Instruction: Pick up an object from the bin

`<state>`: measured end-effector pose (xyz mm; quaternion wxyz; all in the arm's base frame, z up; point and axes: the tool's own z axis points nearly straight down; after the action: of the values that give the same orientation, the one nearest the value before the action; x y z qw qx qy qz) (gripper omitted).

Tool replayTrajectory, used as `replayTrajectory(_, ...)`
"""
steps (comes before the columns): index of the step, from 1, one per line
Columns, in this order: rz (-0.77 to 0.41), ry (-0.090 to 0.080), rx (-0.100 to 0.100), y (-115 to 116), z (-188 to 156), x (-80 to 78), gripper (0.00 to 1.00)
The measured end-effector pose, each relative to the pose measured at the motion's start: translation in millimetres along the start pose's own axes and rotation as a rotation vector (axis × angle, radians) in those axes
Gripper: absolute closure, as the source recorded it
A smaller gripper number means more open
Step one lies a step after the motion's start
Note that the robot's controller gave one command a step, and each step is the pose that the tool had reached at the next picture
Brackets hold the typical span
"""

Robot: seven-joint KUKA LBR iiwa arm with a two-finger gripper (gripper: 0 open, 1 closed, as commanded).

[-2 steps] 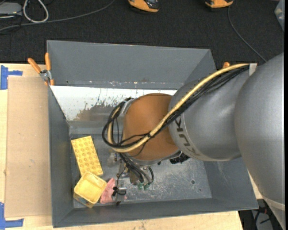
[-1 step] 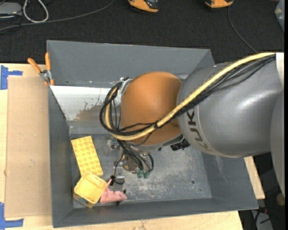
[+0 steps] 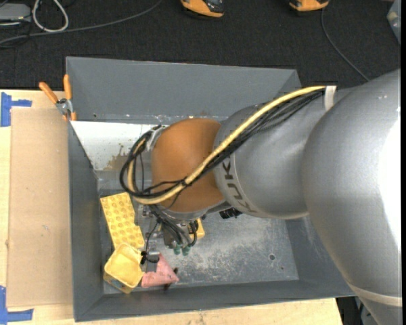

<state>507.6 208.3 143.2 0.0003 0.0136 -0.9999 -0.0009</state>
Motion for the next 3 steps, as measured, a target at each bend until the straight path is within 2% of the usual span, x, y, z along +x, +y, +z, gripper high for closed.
replayTrajectory(1,-0.081,0.005,0.002,4,24,-2.9,0.00)
replayTrajectory(2,-0.067,0.007,0.000,2,29,-12.6,0.00)
replayTrajectory(3,-0.225,0.002,0.000,-12,47,-21.0,1.00)
